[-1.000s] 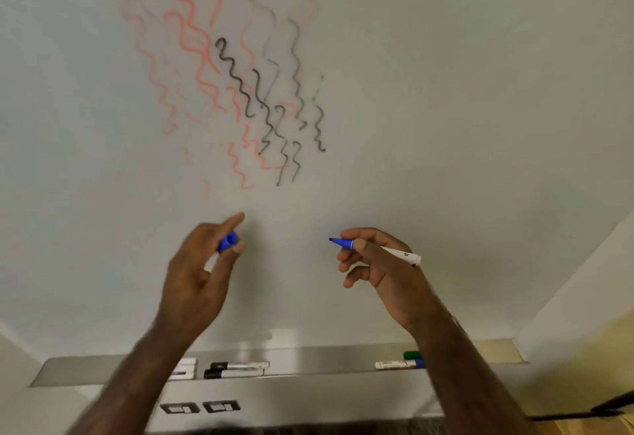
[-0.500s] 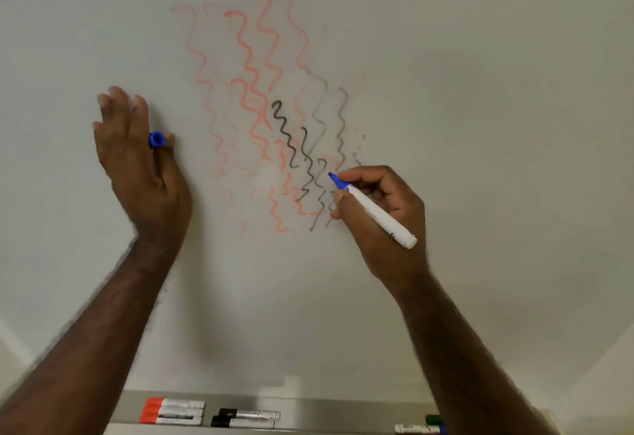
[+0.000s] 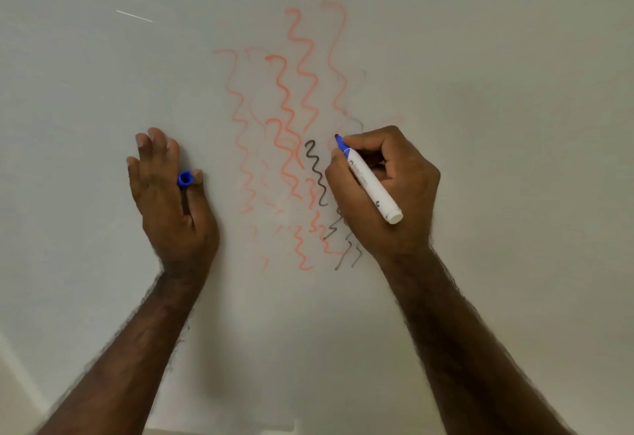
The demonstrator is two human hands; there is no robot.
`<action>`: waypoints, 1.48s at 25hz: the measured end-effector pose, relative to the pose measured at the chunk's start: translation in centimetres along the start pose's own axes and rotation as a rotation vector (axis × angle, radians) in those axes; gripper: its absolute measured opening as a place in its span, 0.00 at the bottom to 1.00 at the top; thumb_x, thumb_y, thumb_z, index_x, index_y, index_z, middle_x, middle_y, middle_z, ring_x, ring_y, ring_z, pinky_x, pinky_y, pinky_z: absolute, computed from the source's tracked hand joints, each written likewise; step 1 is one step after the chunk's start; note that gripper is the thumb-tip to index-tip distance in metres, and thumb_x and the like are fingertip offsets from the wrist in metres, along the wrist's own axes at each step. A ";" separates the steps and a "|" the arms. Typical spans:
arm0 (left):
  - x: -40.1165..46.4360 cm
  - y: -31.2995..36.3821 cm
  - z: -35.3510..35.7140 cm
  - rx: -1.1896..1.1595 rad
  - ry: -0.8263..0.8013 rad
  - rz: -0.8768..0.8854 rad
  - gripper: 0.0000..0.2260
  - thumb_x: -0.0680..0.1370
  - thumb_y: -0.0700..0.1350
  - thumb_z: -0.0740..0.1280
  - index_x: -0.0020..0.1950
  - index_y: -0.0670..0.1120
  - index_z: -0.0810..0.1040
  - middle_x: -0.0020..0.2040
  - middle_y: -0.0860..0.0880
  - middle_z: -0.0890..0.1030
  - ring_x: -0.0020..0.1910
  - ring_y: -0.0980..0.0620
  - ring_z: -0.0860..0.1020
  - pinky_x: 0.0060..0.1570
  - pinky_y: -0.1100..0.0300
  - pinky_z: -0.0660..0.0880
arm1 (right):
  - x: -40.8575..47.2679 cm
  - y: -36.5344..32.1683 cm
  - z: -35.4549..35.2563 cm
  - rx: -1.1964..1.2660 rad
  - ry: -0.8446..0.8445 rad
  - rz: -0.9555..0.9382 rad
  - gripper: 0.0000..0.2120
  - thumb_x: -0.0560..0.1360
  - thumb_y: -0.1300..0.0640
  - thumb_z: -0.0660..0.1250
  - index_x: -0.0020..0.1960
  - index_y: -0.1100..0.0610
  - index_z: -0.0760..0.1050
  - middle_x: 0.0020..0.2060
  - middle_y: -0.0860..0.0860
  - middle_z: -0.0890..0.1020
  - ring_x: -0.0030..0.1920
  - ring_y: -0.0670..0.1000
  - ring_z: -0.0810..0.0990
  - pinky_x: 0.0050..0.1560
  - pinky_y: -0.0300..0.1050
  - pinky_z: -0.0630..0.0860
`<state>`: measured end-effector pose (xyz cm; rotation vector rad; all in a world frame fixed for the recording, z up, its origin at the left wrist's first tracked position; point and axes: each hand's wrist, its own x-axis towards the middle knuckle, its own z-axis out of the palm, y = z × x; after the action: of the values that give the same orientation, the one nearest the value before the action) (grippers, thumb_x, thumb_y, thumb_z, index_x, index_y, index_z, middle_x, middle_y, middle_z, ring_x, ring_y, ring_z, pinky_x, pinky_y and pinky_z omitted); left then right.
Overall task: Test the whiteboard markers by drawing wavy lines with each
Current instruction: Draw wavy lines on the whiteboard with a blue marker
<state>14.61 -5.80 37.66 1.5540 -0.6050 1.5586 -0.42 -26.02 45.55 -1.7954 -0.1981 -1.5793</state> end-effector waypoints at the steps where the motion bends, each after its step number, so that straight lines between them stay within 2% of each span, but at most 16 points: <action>1: 0.0 0.0 0.0 0.004 0.002 -0.001 0.18 0.86 0.33 0.60 0.77 0.31 0.68 0.78 0.33 0.68 0.80 0.32 0.63 0.81 0.34 0.57 | 0.1 0.1 0.0 0.000 0.026 0.012 0.03 0.75 0.63 0.75 0.48 0.60 0.83 0.37 0.50 0.84 0.37 0.51 0.84 0.39 0.52 0.81; 10: -0.1 -0.1 0.0 0.021 0.021 0.003 0.18 0.86 0.32 0.61 0.76 0.30 0.68 0.78 0.33 0.68 0.80 0.33 0.63 0.82 0.36 0.56 | -3.4 1.9 -1.3 -0.078 0.096 0.025 0.05 0.74 0.65 0.77 0.47 0.61 0.82 0.36 0.51 0.83 0.34 0.50 0.82 0.36 0.50 0.80; 13: -0.2 -0.3 0.0 0.020 0.034 -0.002 0.18 0.86 0.32 0.62 0.75 0.30 0.69 0.77 0.33 0.69 0.80 0.32 0.64 0.81 0.35 0.57 | -4.6 2.2 -1.6 -0.118 0.051 0.009 0.05 0.73 0.66 0.77 0.46 0.62 0.82 0.35 0.51 0.83 0.34 0.50 0.82 0.36 0.48 0.80; 16: -0.3 -0.3 0.1 0.018 0.050 -0.005 0.18 0.86 0.33 0.63 0.75 0.31 0.69 0.77 0.33 0.70 0.79 0.32 0.65 0.81 0.35 0.58 | -5.6 2.8 -2.1 -0.138 0.076 0.047 0.05 0.73 0.66 0.77 0.46 0.61 0.82 0.34 0.50 0.83 0.34 0.50 0.82 0.35 0.47 0.80; 18: -0.4 -0.2 0.1 0.018 0.056 -0.007 0.17 0.86 0.33 0.63 0.75 0.30 0.70 0.77 0.33 0.70 0.79 0.32 0.65 0.81 0.35 0.58 | -6.4 3.1 -2.4 -0.152 0.008 0.035 0.04 0.73 0.65 0.77 0.45 0.61 0.82 0.34 0.50 0.83 0.33 0.49 0.82 0.34 0.47 0.79; 20: -0.4 -0.2 0.1 0.018 0.061 -0.008 0.17 0.86 0.33 0.63 0.75 0.30 0.70 0.77 0.33 0.70 0.80 0.35 0.64 0.81 0.35 0.58 | -7.1 3.3 -2.8 -0.182 -0.032 0.002 0.04 0.73 0.65 0.76 0.45 0.62 0.82 0.34 0.50 0.83 0.32 0.48 0.81 0.34 0.45 0.78; 23: -0.4 -0.1 0.1 0.008 0.067 -0.011 0.17 0.86 0.34 0.63 0.75 0.30 0.70 0.77 0.34 0.70 0.80 0.39 0.63 0.81 0.37 0.58 | -7.8 4.2 -3.5 -0.228 0.051 0.007 0.06 0.72 0.67 0.77 0.44 0.62 0.81 0.33 0.50 0.82 0.32 0.49 0.80 0.34 0.43 0.77; 27: -0.5 -0.1 0.1 0.016 0.085 -0.004 0.17 0.86 0.34 0.63 0.74 0.30 0.71 0.77 0.36 0.70 0.80 0.41 0.64 0.82 0.38 0.58 | -8.9 4.2 -3.6 -0.220 -0.135 0.018 0.05 0.73 0.63 0.77 0.43 0.59 0.80 0.34 0.49 0.81 0.32 0.49 0.78 0.33 0.46 0.77; 28: -0.5 -0.1 0.1 0.016 0.085 0.001 0.17 0.86 0.34 0.63 0.74 0.30 0.71 0.77 0.37 0.70 0.80 0.41 0.64 0.81 0.38 0.59 | -8.7 3.9 -3.7 -0.228 -0.113 0.013 0.05 0.73 0.64 0.76 0.43 0.59 0.81 0.34 0.49 0.81 0.32 0.48 0.78 0.34 0.43 0.77; 31: -0.7 -0.1 0.2 0.017 0.079 0.005 0.17 0.86 0.34 0.63 0.74 0.30 0.71 0.77 0.39 0.69 0.80 0.41 0.64 0.81 0.38 0.59 | -6.1 3.3 -4.6 -0.231 0.149 0.052 0.04 0.73 0.65 0.76 0.45 0.59 0.82 0.36 0.47 0.81 0.36 0.46 0.79 0.41 0.33 0.76; 33: -0.7 -0.2 0.1 0.025 0.073 0.007 0.17 0.86 0.33 0.63 0.74 0.30 0.71 0.77 0.39 0.69 0.80 0.41 0.63 0.81 0.38 0.59 | -4.2 3.2 -4.9 -0.215 0.239 0.025 0.04 0.75 0.64 0.76 0.48 0.60 0.82 0.39 0.47 0.82 0.37 0.48 0.81 0.42 0.37 0.78; 35: -0.7 -0.2 0.1 0.029 0.067 0.011 0.17 0.86 0.33 0.63 0.74 0.31 0.71 0.78 0.40 0.69 0.80 0.41 0.63 0.81 0.36 0.59 | -3.9 3.0 -4.3 -0.168 0.185 0.047 0.04 0.75 0.63 0.76 0.48 0.59 0.82 0.39 0.49 0.83 0.37 0.50 0.82 0.41 0.42 0.79; 37: -0.8 -0.1 0.1 0.026 0.067 0.007 0.17 0.86 0.34 0.63 0.75 0.31 0.71 0.78 0.39 0.69 0.80 0.41 0.63 0.81 0.35 0.59 | -5.3 2.5 -3.3 -0.137 0.002 0.047 0.03 0.75 0.64 0.76 0.46 0.59 0.82 0.38 0.50 0.83 0.37 0.50 0.82 0.40 0.45 0.79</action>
<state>14.69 -5.96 36.90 1.5137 -0.5548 1.6230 -2.91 -28.01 39.69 -1.8884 -0.0476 -1.5949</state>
